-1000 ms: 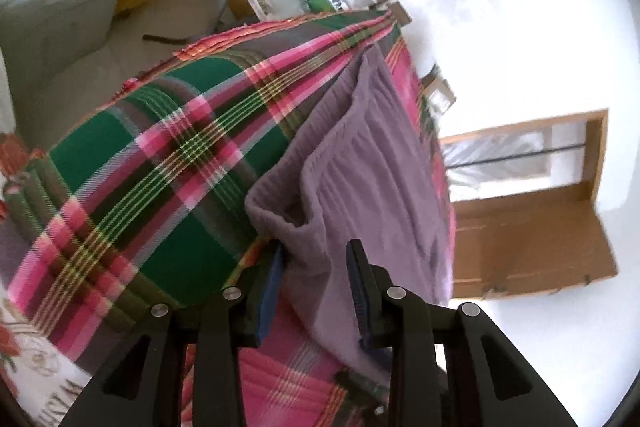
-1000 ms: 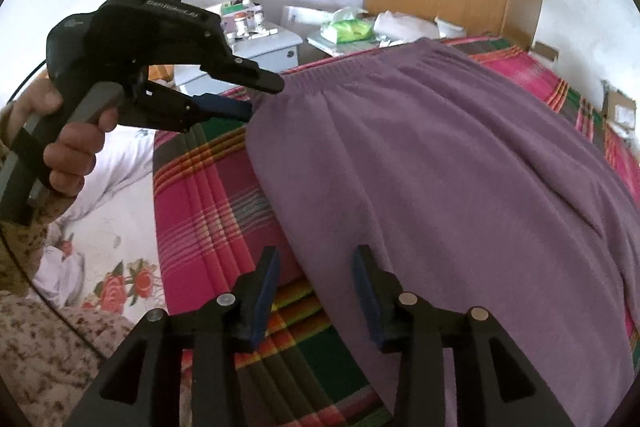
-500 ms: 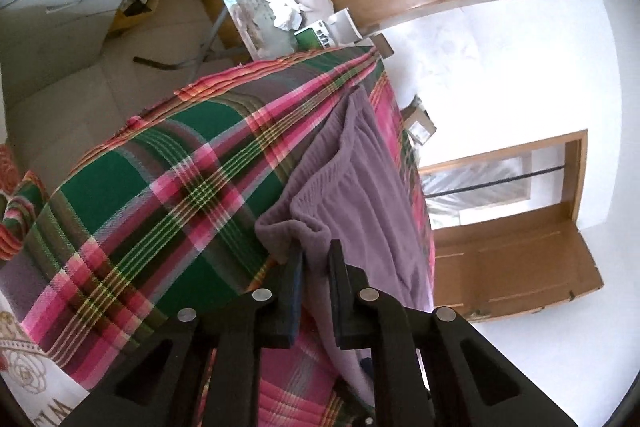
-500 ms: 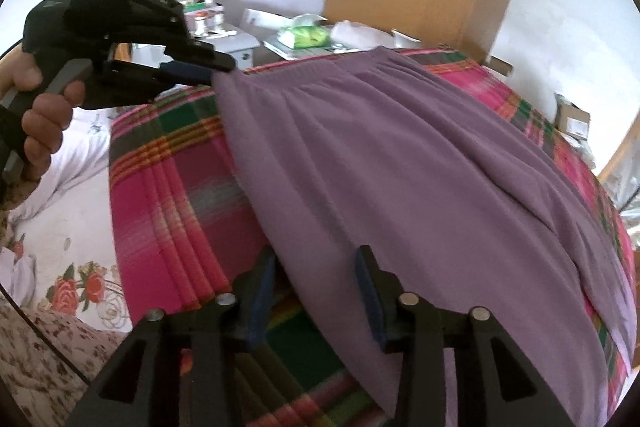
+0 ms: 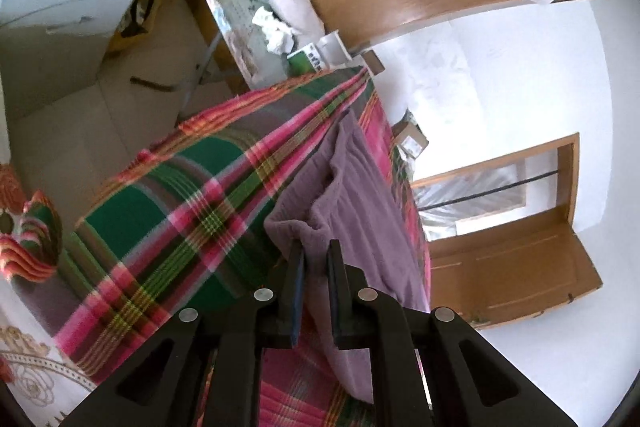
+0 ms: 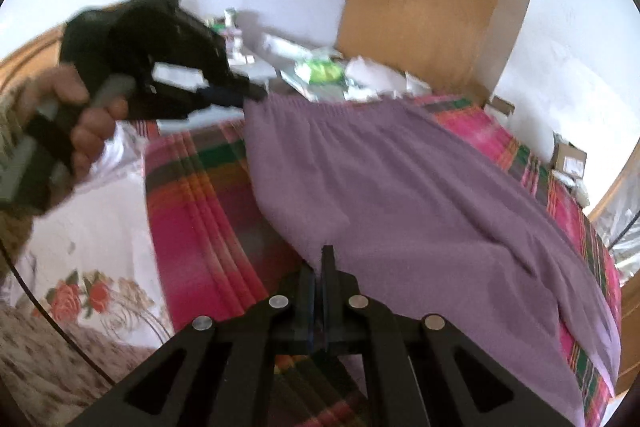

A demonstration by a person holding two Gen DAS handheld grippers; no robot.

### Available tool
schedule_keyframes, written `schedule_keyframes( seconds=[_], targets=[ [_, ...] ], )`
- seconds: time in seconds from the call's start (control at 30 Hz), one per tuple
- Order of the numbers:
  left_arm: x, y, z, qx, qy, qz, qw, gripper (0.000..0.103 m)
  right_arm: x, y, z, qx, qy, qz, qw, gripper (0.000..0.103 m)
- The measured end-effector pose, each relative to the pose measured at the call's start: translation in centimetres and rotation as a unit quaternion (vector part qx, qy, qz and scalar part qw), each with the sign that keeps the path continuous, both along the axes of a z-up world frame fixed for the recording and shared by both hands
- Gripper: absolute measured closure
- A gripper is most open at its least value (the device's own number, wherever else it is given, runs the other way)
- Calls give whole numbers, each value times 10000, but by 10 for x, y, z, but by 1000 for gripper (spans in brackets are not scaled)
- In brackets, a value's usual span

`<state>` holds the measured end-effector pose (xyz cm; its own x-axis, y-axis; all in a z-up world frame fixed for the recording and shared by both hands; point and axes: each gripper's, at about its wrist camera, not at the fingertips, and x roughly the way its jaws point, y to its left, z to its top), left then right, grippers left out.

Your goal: Fold clothes

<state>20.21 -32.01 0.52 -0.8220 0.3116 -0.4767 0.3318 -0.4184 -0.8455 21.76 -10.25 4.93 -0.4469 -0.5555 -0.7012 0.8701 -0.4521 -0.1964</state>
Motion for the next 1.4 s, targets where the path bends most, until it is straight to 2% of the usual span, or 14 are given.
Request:
schedule_keyframes(
  seconds=[0.2,0.33,0.47,0.57,0.63,0.73,0.8,0.87,0.97,1.03,1.13,1.27,1.3,1.4],
  targets=[
    [6,-2,-17,76,-261,85,9996,92,-7,-4,-27,533,-474,-68,9974,100],
    [8,-5,-23,121,-349,106,9993,92,-10,4,-25,583,-593,20,9965,97],
    [7,-2,-16,-162,-401,37,9991,92,-28,46,-7,-5,-1022,-258,9944,91],
    [9,2,-8,-423,-405,23,9983,92,-57,96,5,-562,-1501,-907,9829,88],
    [12,2,-2,-586,-403,62,9974,92,-78,145,11,-880,-1538,-1693,9695,85],
    [20,1,10,-873,-318,259,9953,92,-100,217,18,-957,-1216,-3106,9379,84],
    [20,4,20,-1051,-182,309,9938,92,-112,269,19,-1021,-1057,-4054,9022,82],
    [16,11,30,-1231,-58,261,9920,92,-123,321,16,-1133,-980,-4948,8560,80],
    [4,29,39,-1352,64,-47,9908,92,-120,392,9,-1421,-883,-6092,7752,79],
    [-8,42,40,-1343,76,-298,9905,92,-112,421,4,-1538,-825,-6508,7389,73],
    [-27,63,38,-1354,76,-756,9879,92,-103,452,-4,-1497,-738,-6950,6994,72],
    [-52,98,33,-1356,76,-1435,9803,91,-94,488,-23,-1988,-1080,-7225,6533,68],
    [-59,107,32,-1393,41,-1601,9772,91,-94,493,-27,-2107,-1152,-7236,6471,66],
    [-72,125,27,-1331,-34,-1903,9727,91,-96,500,-34,-2363,-1304,-7157,6442,62]
  ],
)
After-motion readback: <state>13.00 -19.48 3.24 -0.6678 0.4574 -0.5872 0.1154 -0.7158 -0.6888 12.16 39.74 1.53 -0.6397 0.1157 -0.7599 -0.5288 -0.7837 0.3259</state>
